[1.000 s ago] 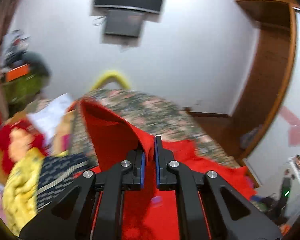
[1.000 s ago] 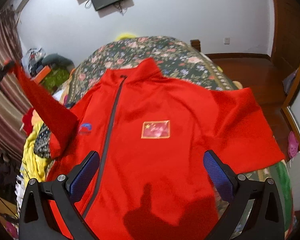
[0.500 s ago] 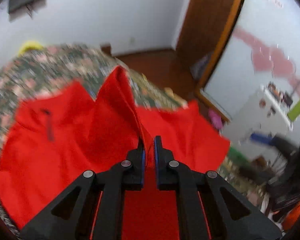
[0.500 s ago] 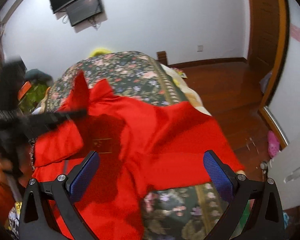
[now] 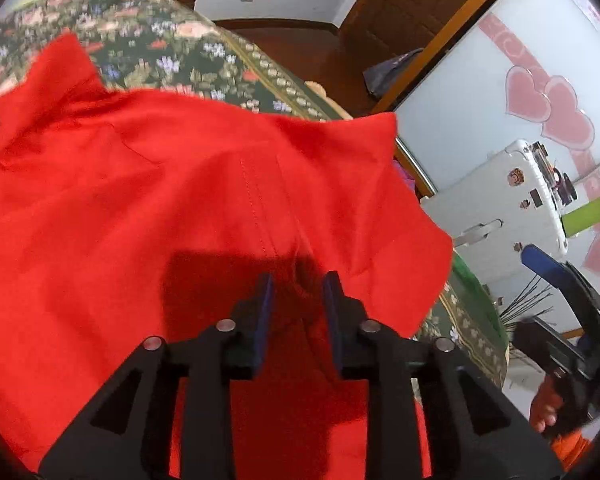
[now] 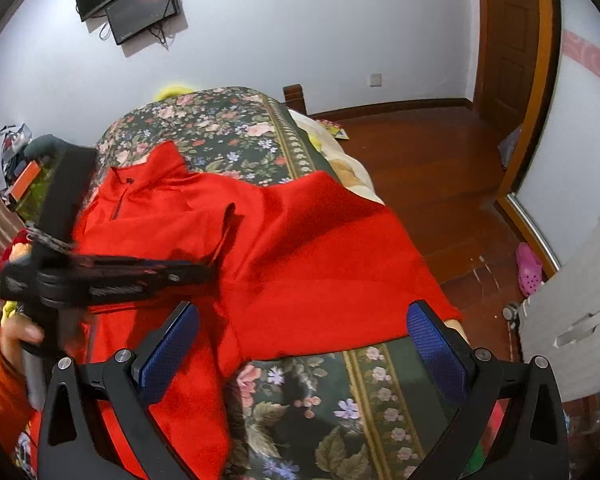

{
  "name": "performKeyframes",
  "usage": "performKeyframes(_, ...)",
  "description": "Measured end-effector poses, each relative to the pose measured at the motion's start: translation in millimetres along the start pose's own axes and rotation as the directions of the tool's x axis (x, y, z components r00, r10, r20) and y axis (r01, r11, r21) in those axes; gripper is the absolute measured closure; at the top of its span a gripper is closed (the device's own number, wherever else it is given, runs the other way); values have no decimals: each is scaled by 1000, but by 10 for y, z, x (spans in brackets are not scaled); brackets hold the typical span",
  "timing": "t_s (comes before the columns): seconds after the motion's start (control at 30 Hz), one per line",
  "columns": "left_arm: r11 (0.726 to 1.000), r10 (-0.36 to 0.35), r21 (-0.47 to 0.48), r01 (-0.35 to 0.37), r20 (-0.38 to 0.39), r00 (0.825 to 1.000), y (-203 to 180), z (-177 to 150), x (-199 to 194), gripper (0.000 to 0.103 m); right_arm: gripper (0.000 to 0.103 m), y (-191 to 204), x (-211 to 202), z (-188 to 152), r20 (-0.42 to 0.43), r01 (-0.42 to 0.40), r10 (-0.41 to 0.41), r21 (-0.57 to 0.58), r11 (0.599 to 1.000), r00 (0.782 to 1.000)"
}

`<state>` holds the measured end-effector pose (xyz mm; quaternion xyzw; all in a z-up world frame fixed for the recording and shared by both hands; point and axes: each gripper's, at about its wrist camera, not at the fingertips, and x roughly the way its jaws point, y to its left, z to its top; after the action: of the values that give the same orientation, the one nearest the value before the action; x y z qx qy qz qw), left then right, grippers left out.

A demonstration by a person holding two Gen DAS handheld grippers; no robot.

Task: Fold large clothes

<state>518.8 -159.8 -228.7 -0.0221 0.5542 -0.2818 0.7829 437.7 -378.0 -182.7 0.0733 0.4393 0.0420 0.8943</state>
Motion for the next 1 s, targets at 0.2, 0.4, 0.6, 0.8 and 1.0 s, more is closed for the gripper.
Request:
performKeyframes(0.2,975,185,90,-202,173,967,-82,-33,-605,34,0,-316,-26,50,-5,32,-32,41,999,999)
performKeyframes(0.4,916,377,46,-399,239,895,207,-395,-906,11,0,-894,203,-32,-97,54,-37,183,982,995)
performKeyframes(0.6,876,482,-49,-480,122,868,893,-706,-715,11,0,-1384,550,-293,-186,-41,128,410,911,974)
performKeyframes(0.8,878,453,-198,-436,49,890,1419,-881,-550,11,1,-1445,881,-358,-191,-92,210,493,865,959)
performKeyframes(1.0,876,471,-169,-452,98,877,1343,-858,-495,8,11,-1359,1343,-210,-206,-104,234,498,861,950)
